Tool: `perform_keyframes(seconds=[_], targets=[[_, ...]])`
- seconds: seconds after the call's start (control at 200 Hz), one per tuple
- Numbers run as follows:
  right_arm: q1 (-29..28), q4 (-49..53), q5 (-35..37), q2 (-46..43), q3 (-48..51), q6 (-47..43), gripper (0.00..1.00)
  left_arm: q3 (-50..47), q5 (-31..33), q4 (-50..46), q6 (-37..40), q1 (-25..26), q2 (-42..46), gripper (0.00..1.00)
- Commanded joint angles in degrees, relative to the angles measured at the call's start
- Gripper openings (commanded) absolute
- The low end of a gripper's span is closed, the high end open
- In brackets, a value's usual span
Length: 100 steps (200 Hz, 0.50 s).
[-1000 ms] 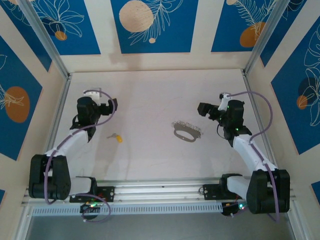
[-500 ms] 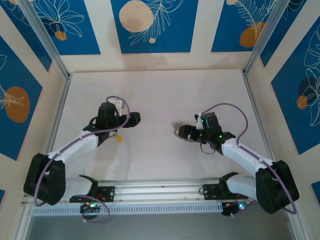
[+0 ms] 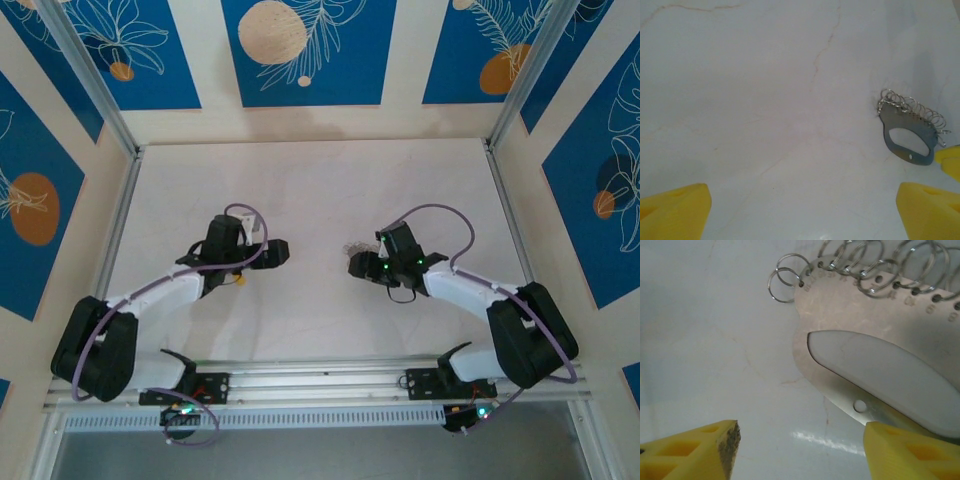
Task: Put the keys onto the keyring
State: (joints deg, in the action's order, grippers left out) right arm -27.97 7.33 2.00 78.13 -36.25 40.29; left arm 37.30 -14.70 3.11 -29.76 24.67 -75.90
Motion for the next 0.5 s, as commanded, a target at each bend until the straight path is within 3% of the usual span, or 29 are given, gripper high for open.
perform_keyframes(seconds=[0.0, 0.23, 0.495], targets=[[-0.9, 0.1, 1.5, 2.5, -2.9, 1.0, 0.63, 2.5, -3.6, 3.1, -1.5, 0.4, -0.6, 0.95], [-1.3, -0.5, 1.3, 9.6, -7.3, 0.5, 0.49, 5.7, -3.3, 1.3, -2.8, 0.4, -2.1, 0.96], [-1.5, -1.3, 0.0, 14.8, -10.4, -0.1, 0.44, 4.9, -3.7, 3.4, -4.9, 0.4, -1.9, 0.96]])
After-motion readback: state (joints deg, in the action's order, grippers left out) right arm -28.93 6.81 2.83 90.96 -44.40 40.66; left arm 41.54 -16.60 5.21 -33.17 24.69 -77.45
